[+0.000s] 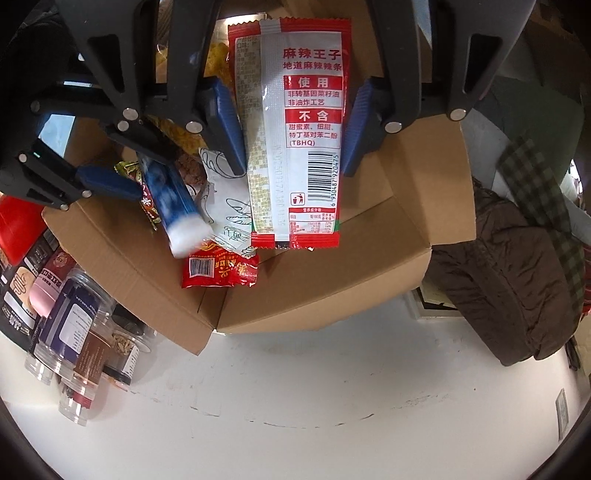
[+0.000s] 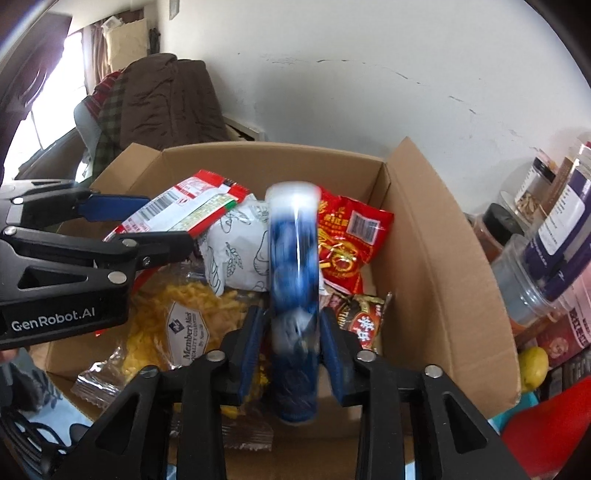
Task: Organize snacks
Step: 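Lower both tools into the box and open them to drop the items, then withdraw both open tools from the box back over the table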
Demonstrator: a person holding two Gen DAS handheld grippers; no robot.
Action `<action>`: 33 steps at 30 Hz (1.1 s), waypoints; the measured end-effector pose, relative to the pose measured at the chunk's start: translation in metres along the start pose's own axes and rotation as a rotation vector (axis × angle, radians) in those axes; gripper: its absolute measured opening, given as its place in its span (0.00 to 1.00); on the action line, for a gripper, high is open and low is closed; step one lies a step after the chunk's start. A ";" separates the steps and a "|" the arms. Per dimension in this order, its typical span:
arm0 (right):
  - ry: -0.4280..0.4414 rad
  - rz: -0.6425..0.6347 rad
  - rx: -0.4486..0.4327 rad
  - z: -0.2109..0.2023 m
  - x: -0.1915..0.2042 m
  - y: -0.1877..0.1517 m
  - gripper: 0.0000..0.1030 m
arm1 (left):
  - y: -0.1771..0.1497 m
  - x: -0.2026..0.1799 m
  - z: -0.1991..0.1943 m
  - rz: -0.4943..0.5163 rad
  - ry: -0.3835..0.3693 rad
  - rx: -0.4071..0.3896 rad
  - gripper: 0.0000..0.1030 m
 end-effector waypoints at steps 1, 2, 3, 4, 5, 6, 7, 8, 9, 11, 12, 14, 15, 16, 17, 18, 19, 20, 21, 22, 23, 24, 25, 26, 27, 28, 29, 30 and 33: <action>0.000 0.002 -0.002 -0.002 0.000 0.001 0.39 | 0.001 0.000 -0.001 -0.005 0.000 -0.001 0.50; -0.002 0.002 -0.006 -0.004 -0.001 0.002 0.39 | 0.002 0.000 -0.003 -0.009 0.002 -0.007 0.51; -0.006 0.002 -0.010 -0.006 -0.002 0.004 0.39 | 0.002 0.000 -0.005 -0.010 0.004 -0.012 0.51; -0.012 0.002 -0.016 -0.009 -0.003 0.005 0.39 | 0.002 0.001 -0.008 -0.011 0.006 -0.018 0.51; -0.015 0.004 -0.022 -0.012 -0.004 0.007 0.39 | 0.003 0.001 -0.012 -0.010 0.011 -0.026 0.51; -0.017 0.006 -0.027 -0.015 -0.005 0.007 0.39 | 0.004 0.002 -0.016 -0.009 0.017 -0.032 0.51; -0.018 0.009 -0.035 -0.019 -0.005 0.009 0.40 | 0.005 0.003 -0.019 -0.008 0.020 -0.039 0.52; -0.019 0.011 -0.042 -0.022 -0.006 0.010 0.42 | 0.006 0.003 -0.023 -0.008 0.024 -0.044 0.52; -0.019 0.014 -0.049 -0.026 -0.006 0.012 0.43 | 0.007 0.004 -0.027 -0.009 0.028 -0.050 0.53; -0.021 0.017 -0.068 -0.035 -0.006 0.017 0.44 | 0.011 0.006 -0.036 -0.016 0.033 -0.068 0.56; -0.022 0.018 -0.076 -0.039 -0.006 0.018 0.44 | 0.013 0.007 -0.041 -0.019 0.038 -0.076 0.57; -0.023 0.018 -0.091 -0.047 -0.004 0.022 0.44 | 0.015 0.009 -0.051 -0.023 0.048 -0.093 0.57; -0.023 0.019 -0.101 -0.051 -0.004 0.023 0.44 | 0.016 0.008 -0.055 -0.024 0.048 -0.100 0.57; -0.021 0.020 -0.111 -0.056 -0.003 0.025 0.44 | 0.017 0.008 -0.062 -0.025 0.049 -0.112 0.57; -0.020 0.022 -0.120 -0.061 -0.002 0.026 0.44 | 0.018 0.008 -0.066 -0.026 0.051 -0.120 0.57; -0.019 0.023 -0.129 -0.065 -0.002 0.028 0.44 | 0.019 0.008 -0.072 -0.026 0.053 -0.130 0.57; -0.019 0.023 -0.139 -0.071 -0.001 0.029 0.44 | 0.020 0.009 -0.078 -0.028 0.056 -0.141 0.57; -0.019 0.024 -0.149 -0.076 0.001 0.031 0.44 | 0.021 0.009 -0.086 -0.030 0.057 -0.156 0.57; -0.019 0.025 -0.161 -0.083 0.002 0.033 0.44 | 0.021 0.008 -0.092 -0.030 0.059 -0.165 0.57; -0.018 0.025 -0.173 -0.089 0.003 0.035 0.44 | 0.022 0.008 -0.100 -0.032 0.063 -0.178 0.57; -0.017 0.024 -0.181 -0.094 0.004 0.035 0.44 | 0.022 0.008 -0.107 -0.032 0.069 -0.185 0.57; -0.018 0.023 -0.195 -0.102 0.005 0.037 0.44 | 0.022 0.008 -0.112 -0.032 0.072 -0.192 0.57; -0.018 0.022 -0.205 -0.108 0.005 0.037 0.44 | 0.022 0.007 -0.119 -0.032 0.074 -0.203 0.57; -0.018 0.022 -0.217 -0.115 0.006 0.038 0.44 | 0.022 0.007 -0.127 -0.032 0.076 -0.216 0.57; -0.018 0.024 -0.231 -0.123 0.007 0.039 0.44 | 0.022 0.006 -0.135 -0.032 0.079 -0.225 0.57; -0.017 0.028 -0.243 -0.130 0.009 0.040 0.44 | 0.022 0.006 -0.142 -0.030 0.083 -0.235 0.57; -0.016 0.030 -0.252 -0.136 0.010 0.041 0.44 | 0.022 0.005 -0.149 -0.028 0.087 -0.245 0.57; -0.014 0.032 -0.262 -0.142 0.011 0.041 0.44 | 0.021 0.005 -0.156 -0.027 0.091 -0.254 0.57; -0.010 0.039 -0.295 -0.163 0.014 0.038 0.49 | 0.019 0.001 -0.178 -0.026 0.102 -0.279 0.57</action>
Point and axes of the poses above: each gripper's, at about its wrist camera, not at the fingertips, and z roughly the way its jaws point, x to its left, y to its top, the point moved 10 cm from there along z, roughly the way its jaws point, and after that the axes turned 13 degrees about z, right-handed, at the moved point
